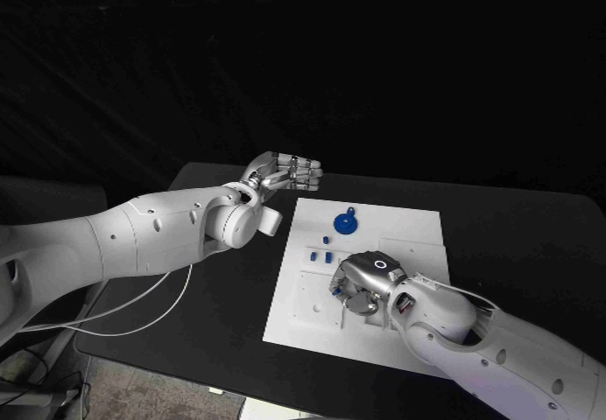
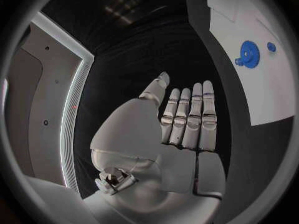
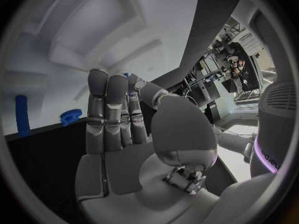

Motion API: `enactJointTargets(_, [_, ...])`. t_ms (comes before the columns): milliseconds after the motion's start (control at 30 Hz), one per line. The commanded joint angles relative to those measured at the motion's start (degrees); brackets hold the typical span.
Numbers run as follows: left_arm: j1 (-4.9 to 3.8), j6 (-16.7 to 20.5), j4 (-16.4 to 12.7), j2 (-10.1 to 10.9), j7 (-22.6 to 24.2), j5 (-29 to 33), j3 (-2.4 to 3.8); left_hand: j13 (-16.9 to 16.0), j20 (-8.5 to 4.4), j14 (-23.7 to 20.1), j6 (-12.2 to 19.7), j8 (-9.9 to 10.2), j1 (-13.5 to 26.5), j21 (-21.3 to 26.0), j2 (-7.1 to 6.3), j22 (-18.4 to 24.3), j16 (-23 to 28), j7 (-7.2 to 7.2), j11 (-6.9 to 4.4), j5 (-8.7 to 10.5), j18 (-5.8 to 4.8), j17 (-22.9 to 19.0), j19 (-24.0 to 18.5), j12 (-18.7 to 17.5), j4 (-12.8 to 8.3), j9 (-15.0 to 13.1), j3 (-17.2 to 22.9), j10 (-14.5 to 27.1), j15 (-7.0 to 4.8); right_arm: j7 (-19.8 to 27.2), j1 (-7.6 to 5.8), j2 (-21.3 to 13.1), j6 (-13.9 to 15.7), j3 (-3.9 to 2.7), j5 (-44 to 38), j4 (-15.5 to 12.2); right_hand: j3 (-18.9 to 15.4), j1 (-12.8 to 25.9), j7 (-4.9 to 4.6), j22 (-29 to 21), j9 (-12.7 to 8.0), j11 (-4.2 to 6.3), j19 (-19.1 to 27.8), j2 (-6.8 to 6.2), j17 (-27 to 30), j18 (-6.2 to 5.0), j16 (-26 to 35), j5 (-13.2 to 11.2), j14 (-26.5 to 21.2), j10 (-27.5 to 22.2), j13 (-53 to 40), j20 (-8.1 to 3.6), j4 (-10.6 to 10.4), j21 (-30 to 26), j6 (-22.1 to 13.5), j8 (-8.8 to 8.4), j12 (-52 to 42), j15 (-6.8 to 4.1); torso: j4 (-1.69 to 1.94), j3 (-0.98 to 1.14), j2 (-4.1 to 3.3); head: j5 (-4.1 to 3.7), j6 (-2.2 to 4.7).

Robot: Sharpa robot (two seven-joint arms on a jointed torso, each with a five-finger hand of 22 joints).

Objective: Assemble the parts on the task board

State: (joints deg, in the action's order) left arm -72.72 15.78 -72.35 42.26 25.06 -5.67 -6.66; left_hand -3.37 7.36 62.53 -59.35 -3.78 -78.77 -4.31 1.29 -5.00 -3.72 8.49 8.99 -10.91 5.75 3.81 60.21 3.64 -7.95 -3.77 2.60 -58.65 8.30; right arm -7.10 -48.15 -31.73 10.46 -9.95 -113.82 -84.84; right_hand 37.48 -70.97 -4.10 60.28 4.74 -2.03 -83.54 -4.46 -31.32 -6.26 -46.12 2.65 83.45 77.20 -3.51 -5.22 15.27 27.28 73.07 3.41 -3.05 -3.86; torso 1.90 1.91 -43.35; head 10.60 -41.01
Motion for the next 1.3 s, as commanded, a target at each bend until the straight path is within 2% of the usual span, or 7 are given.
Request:
enactJointTargets(33, [-0.06, -0.7, -0.1, -0.2, 0.2, 0.2, 0.05, 0.0, 0.16, -0.4, 0.3, 0.2, 0.2, -0.2, 0.25, 0.0, 0.2, 0.0, 0.13, -0.22, -0.15, -0.1, 0.4, -0.1, -0.2, 0.1, -0.1, 0.2, 0.09, -0.3, 0.14, 0.0, -4.1, 0.29, -0.9, 0.0, -0.2, -0.3, -0.11, 0.3, 0.1, 0.92, -0.4, 0.5, -0.1, -1.25, -0.2, 0.5, -0.3, 1.3, -0.1, -0.07, 0.0, -0.5, 0.4, 0.28, -0.4, -0.22, 0.02, 0.02, 0.01, 0.0, -0.03])
enactJointTargets(367, [-0.06, -0.7, -0.1, -0.1, 0.1, 0.2, 0.05, 0.0, 0.19, -0.4, 0.3, 0.2, 0.3, -0.2, 0.28, 0.1, 0.2, 0.01, 0.15, -0.23, -0.14, -0.1, 0.4, -0.1, -0.1, 0.1, -0.2, 0.3, 0.12, -0.8, 0.14, -0.1, -4.5, 0.46, -1.1, -0.2, -0.2, -0.3, -0.1, 0.4, 0.1, 0.94, -0.5, 0.53, -0.1, -1.25, -0.2, 0.5, -0.3, 1.4, -0.1, -0.09, 0.1, -0.8, 0.4, 0.28, -0.4, -0.23, -0.04, 0.06, -0.01, -0.01, -0.12])
enactJointTargets(567, [-0.06, -0.8, -0.1, -0.2, 0.1, 0.2, 0.05, 0.0, 0.19, -0.4, 0.4, 0.2, 0.2, -0.2, 0.31, 0.2, 0.2, 0.02, 0.15, -0.22, -0.12, -0.1, 0.5, -0.1, -0.1, 0.0, -0.1, 0.3, 0.11, -1.2, 0.14, 0.3, -3.8, 0.52, -1.4, -0.1, -0.2, -0.2, -0.1, 0.7, 0.1, 0.94, -0.6, 0.59, -0.1, -1.27, -0.1, 0.4, -0.3, 1.4, -0.1, -0.09, 0.1, -1.0, 0.4, 0.27, -0.4, -0.22, 0.0, 0.02, 0.0, -0.12, -0.14])
enactJointTargets(833, [-0.06, -0.9, -0.1, -0.2, 0.0, 0.2, 0.05, 0.0, 0.19, -0.4, 0.4, 0.2, 0.2, -0.2, 0.31, 0.2, 0.2, 0.02, 0.15, -0.22, -0.12, -0.1, 0.5, -0.1, -0.1, 0.0, -0.1, 0.3, 0.11, -1.6, 0.14, 1.2, -2.5, 0.92, -1.5, 0.7, -0.3, -0.1, -0.15, 0.6, 0.1, 0.91, -0.6, 0.63, 0.0, -1.31, 0.0, 0.4, -0.3, 1.2, -0.1, -0.07, -0.1, -2.1, 0.2, 0.28, -0.3, -0.2, 0.09, -0.03, -0.02, -0.2, -0.07])
enactJointTargets(1300, [-0.06, -1.4, -0.1, -0.2, -0.3, 0.2, 0.05, 0.1, 0.22, -0.5, 0.4, 0.2, 0.2, -0.2, 0.37, 0.3, 0.2, 0.03, 0.18, -0.18, -0.11, -0.1, 0.4, -0.1, -0.1, 0.0, -0.1, 0.4, 0.15, -1.5, 0.14, 1.8, -0.5, 1.16, -1.5, 1.2, -0.1, 0.0, -0.24, 0.7, 0.1, 0.84, -0.9, 0.47, 0.2, -1.59, 0.2, 0.5, -0.3, 0.9, -0.1, 0.02, -0.6, -3.5, -0.1, 0.26, -0.3, -0.14, 0.0, 0.03, 0.0, -0.09, -0.16])
